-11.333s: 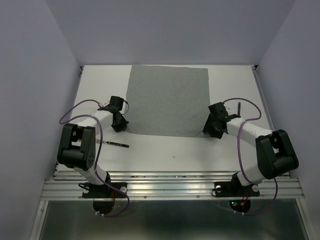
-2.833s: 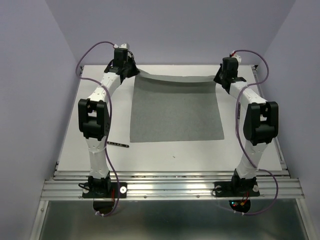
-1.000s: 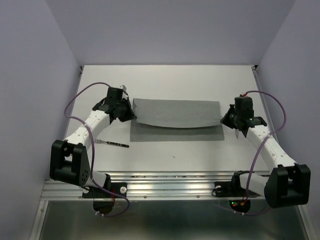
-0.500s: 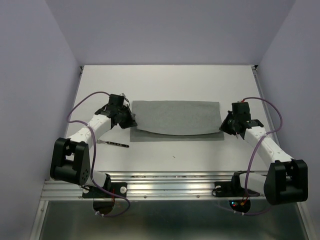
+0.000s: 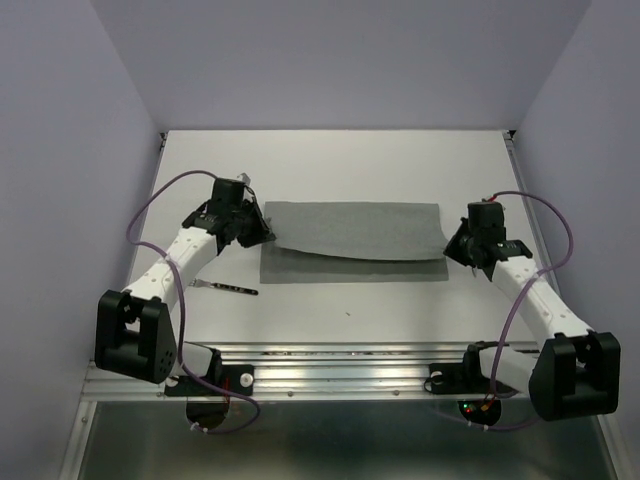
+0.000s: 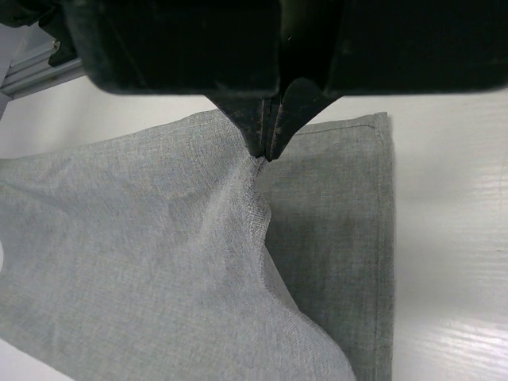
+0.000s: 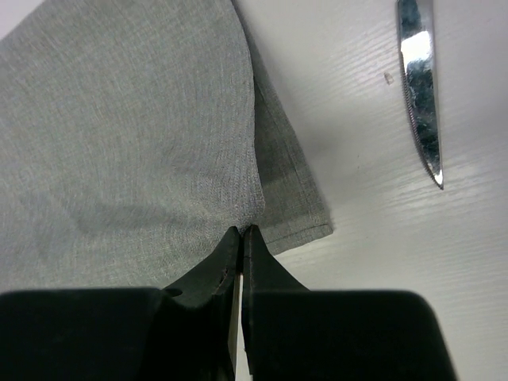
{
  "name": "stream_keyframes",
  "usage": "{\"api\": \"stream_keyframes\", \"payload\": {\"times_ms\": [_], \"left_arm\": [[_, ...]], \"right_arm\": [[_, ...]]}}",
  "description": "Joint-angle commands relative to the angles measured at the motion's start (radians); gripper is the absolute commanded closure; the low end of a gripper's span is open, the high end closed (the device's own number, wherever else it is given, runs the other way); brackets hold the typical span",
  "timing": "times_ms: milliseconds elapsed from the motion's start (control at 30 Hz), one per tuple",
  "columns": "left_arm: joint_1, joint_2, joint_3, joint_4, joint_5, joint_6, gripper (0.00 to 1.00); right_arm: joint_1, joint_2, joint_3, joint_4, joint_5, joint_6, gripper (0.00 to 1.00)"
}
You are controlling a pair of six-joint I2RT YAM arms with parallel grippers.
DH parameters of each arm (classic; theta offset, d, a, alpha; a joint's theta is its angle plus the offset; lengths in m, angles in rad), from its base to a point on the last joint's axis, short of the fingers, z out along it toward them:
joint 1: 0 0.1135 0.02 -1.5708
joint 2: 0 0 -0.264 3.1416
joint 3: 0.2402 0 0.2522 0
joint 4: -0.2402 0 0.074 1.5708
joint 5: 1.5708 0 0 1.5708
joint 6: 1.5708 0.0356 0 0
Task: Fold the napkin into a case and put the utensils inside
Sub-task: Fold and flatten the napkin at the center of the board.
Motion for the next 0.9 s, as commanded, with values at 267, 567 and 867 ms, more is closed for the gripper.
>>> {"api": "stream_keyframes", "payload": {"times_ms": [267,567,867], "left_arm": [[-0.033,0.002,-0.074,0.029,0.039,0.014,1.0],[-0.055,0.045,-0.129,0.069,0.031,-0.008,1.0],[-0.055,0.06,-0.145,0.079,0.024,-0.014,1.0]], "right_arm": [[-0.007,0.02,-0.007,0.003,0.069,0.018,0.99],[-0.007,0.05,-0.054,0.028,0.053,0.021,0.99],[-0.007,0.061,-0.062,0.029,0.049,0.013,0.99]]}}
